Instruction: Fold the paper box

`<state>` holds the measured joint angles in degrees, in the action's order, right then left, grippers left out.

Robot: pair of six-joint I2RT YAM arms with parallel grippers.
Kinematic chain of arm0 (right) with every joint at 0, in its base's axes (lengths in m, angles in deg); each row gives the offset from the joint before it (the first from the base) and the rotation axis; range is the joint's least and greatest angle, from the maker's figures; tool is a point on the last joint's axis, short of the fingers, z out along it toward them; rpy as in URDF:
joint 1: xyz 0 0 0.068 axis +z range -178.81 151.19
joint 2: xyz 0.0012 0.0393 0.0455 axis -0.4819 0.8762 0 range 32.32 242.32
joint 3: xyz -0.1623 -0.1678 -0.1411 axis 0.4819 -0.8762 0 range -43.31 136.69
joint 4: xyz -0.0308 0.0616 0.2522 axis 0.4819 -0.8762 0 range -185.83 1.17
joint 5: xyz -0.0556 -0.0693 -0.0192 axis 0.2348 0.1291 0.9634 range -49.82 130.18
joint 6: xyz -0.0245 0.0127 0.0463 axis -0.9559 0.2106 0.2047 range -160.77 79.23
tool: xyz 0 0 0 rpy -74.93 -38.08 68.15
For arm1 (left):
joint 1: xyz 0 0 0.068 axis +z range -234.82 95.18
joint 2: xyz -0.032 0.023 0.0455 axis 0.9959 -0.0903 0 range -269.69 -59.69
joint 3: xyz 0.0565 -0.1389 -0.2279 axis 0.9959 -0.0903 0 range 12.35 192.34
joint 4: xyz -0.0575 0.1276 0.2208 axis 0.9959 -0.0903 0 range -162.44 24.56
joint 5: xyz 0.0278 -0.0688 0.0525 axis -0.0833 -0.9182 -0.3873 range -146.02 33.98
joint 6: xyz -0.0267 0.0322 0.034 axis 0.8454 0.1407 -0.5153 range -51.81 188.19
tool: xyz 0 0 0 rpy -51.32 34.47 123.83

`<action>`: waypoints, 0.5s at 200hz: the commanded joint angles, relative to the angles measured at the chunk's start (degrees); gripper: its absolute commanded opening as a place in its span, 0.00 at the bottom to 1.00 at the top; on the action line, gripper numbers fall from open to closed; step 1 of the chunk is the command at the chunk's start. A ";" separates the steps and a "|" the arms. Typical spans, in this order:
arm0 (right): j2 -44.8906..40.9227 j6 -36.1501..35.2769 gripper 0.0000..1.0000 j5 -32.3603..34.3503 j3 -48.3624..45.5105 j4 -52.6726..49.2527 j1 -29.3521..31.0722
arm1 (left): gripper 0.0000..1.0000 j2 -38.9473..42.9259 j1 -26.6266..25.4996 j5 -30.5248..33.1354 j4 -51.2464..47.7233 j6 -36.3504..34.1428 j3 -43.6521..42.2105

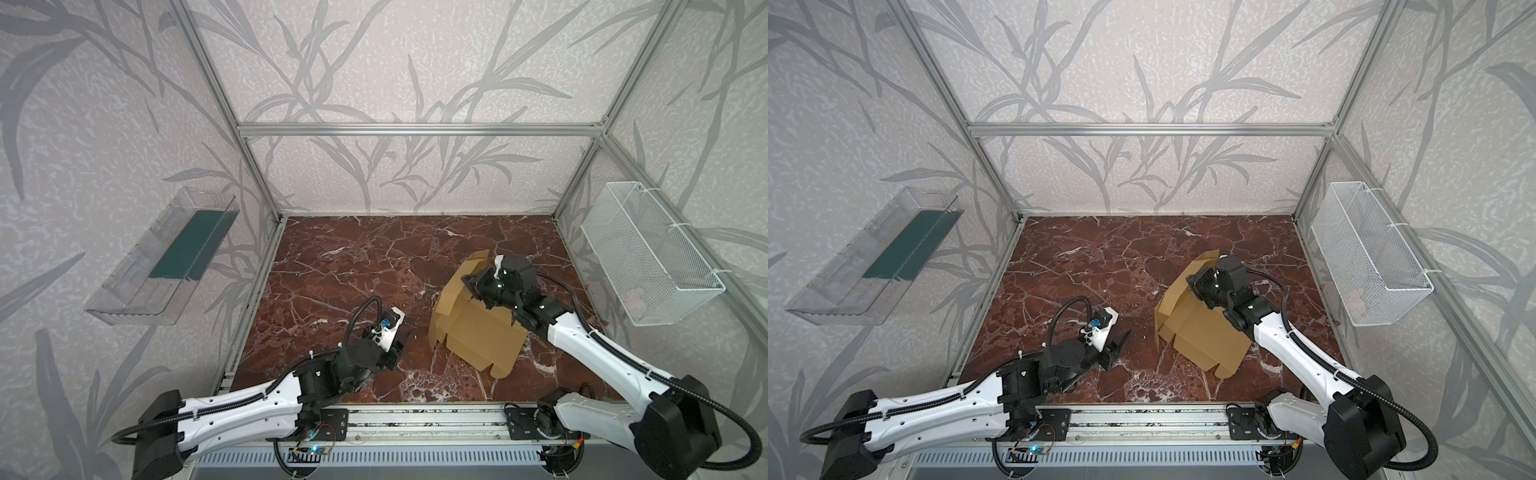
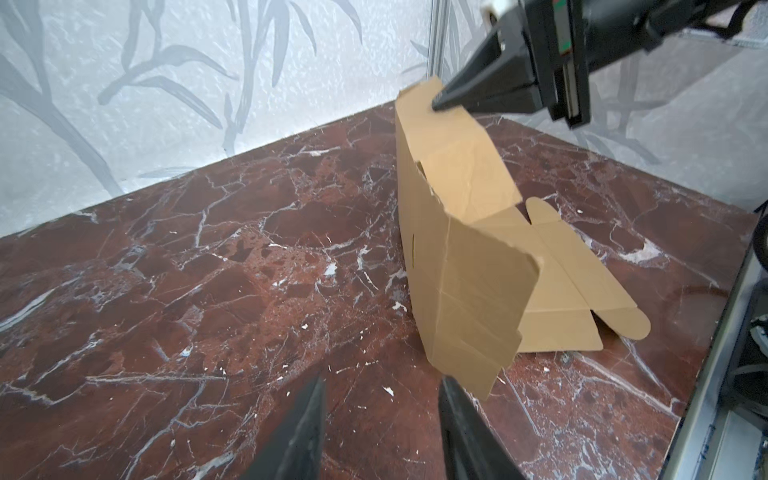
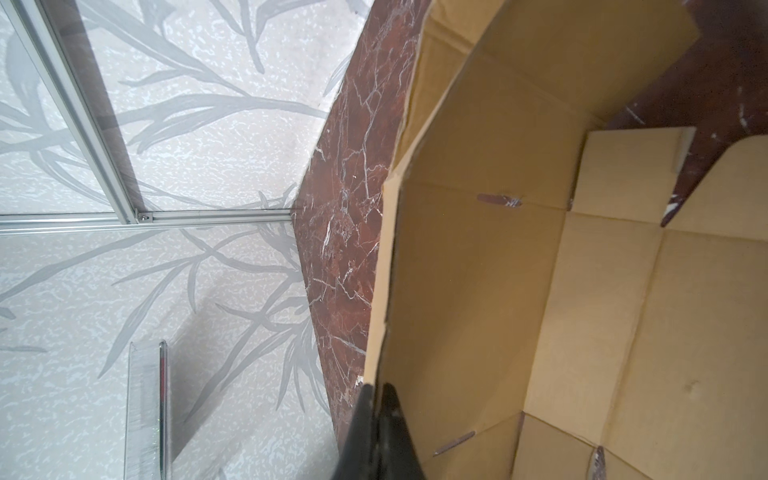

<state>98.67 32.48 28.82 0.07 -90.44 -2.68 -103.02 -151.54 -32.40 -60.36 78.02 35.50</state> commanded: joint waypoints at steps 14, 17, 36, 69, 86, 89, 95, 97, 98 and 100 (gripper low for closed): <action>-1.51 -2.77 0.00 1.37 -3.71 5.27 -0.29 | 0.47 -0.58 -0.25 0.84 -1.07 -0.97 -0.08; -1.68 -2.95 0.00 1.48 -4.16 5.68 -0.29 | 0.47 -1.07 -0.26 0.68 -0.59 -0.98 -0.26; -2.79 -4.48 0.00 1.93 -6.14 6.49 -0.29 | 0.47 -3.70 -0.19 0.08 1.81 -0.90 -0.83; -3.07 -5.22 0.00 1.30 -9.70 9.13 -0.29 | 0.47 -7.25 -0.17 -0.64 6.23 -1.18 -1.62; -3.08 -5.66 0.00 1.16 -10.64 9.72 -0.37 | 0.47 -8.95 -0.23 -1.58 7.52 -0.65 -1.78; -3.07 -5.72 0.00 1.16 -10.82 9.85 -0.31 | 0.47 -9.23 -0.20 -1.81 7.75 -0.49 -1.84; -3.07 -5.84 0.00 1.00 -11.15 10.11 -0.29 | 0.47 -9.88 -0.17 -2.32 8.20 -0.21 -1.96; -3.11 -5.88 0.00 1.05 -11.24 10.17 -0.29 | 0.47 -10.05 -0.17 -2.47 8.37 -0.02 -1.97; -3.13 -5.95 0.00 1.02 -11.27 10.19 -0.33 | 0.47 -10.12 -0.17 -2.50 8.41 0.00 -1.97; -3.15 -6.00 0.00 1.06 -11.33 10.26 -0.30 | 0.47 -10.40 -0.28 -2.65 8.57 0.15 -2.00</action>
<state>96.00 28.13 29.65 -9.72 -81.33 -2.68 -111.78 -151.54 -33.45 -55.73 77.30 34.26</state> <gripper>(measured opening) 0.047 0.471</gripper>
